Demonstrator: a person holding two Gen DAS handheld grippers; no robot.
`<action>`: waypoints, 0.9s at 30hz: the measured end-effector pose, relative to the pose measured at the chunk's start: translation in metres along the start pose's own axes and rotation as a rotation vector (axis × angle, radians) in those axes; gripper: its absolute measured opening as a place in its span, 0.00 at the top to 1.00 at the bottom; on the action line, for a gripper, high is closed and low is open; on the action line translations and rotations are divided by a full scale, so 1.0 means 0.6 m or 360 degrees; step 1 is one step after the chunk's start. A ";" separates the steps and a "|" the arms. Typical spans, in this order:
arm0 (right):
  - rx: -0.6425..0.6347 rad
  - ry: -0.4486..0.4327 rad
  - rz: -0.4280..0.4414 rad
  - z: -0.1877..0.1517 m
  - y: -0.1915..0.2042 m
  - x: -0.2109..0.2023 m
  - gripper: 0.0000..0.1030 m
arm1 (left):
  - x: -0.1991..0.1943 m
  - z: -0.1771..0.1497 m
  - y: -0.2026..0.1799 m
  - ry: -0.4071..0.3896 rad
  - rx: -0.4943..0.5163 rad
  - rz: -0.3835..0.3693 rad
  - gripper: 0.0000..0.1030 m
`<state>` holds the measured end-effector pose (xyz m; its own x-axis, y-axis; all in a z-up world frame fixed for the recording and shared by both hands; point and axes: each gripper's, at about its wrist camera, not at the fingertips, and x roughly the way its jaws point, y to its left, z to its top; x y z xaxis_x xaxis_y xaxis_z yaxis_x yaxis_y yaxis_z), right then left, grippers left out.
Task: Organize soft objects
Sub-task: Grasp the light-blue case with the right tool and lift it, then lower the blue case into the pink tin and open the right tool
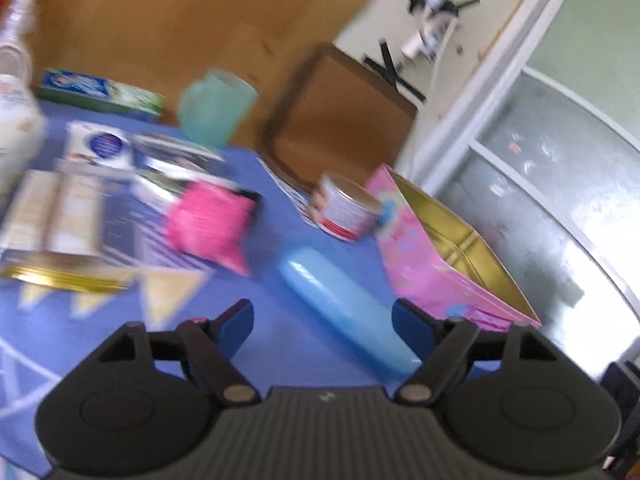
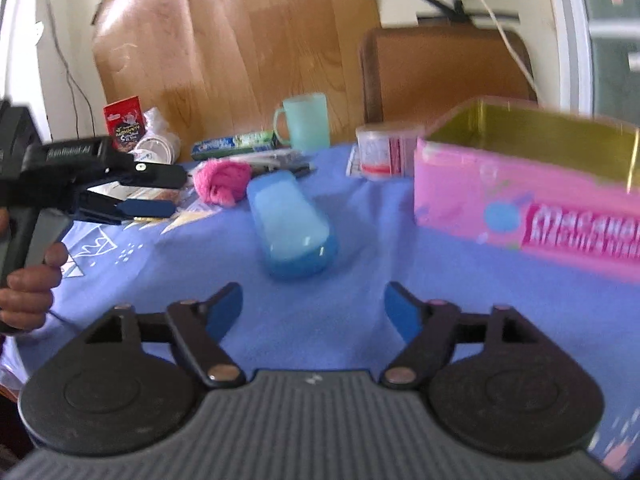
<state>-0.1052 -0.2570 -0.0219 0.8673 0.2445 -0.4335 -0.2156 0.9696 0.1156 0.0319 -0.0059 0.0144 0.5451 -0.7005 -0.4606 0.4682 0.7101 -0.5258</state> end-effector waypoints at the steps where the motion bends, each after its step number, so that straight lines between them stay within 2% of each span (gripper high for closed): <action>1: -0.0015 -0.0003 0.0010 0.008 -0.004 0.008 0.21 | 0.013 0.004 -0.009 0.0038 -0.0012 -0.0006 0.23; 5: -0.0075 0.0035 0.0083 0.039 -0.018 0.060 0.19 | 0.069 0.018 -0.024 0.0167 -0.0116 0.0039 0.23; 6: -0.0098 0.0056 0.0086 0.043 -0.017 0.076 0.20 | 0.081 0.019 -0.024 0.0189 -0.0142 0.0051 0.25; 7: -0.0107 0.0088 0.0101 0.047 -0.019 0.093 0.22 | 0.093 0.019 -0.024 0.0211 -0.0165 0.0055 0.36; 8: -0.0101 0.0129 0.0128 0.050 -0.021 0.112 0.40 | 0.105 0.018 -0.023 0.0239 -0.0182 0.0032 0.45; 9: -0.0076 0.0180 0.0165 0.049 -0.024 0.131 0.46 | 0.114 0.015 -0.021 0.0268 -0.0196 0.0026 0.50; 11: -0.0060 0.0137 0.0143 0.043 -0.013 0.131 0.47 | 0.115 0.011 -0.025 0.0249 -0.0222 -0.0001 0.52; 13: -0.0039 0.0068 0.0108 0.038 -0.007 0.114 0.47 | 0.105 0.017 -0.044 0.0214 -0.0170 -0.0037 0.52; 18: -0.0063 -0.0242 -0.0063 0.047 -0.017 0.049 0.47 | 0.108 0.062 -0.148 0.0090 0.0154 -0.0118 0.52; 22: -0.0011 -0.0435 -0.0259 0.072 -0.061 0.015 0.47 | 0.162 0.105 -0.223 0.0081 0.0267 -0.0237 0.53; 25: 0.0075 -0.0486 -0.0380 0.086 -0.109 0.003 0.46 | 0.221 0.117 -0.268 0.0113 0.0346 -0.0263 0.53; 27: 0.0105 -0.0478 -0.0418 0.093 -0.143 0.011 0.44 | 0.253 0.113 -0.281 0.0135 0.0369 -0.0234 0.53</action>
<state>-0.0557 -0.3391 0.0152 0.9838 -0.0336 -0.1763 0.0514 0.9939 0.0973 0.0827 -0.2269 0.0813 0.4043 -0.7936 -0.4546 0.6899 0.5910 -0.4181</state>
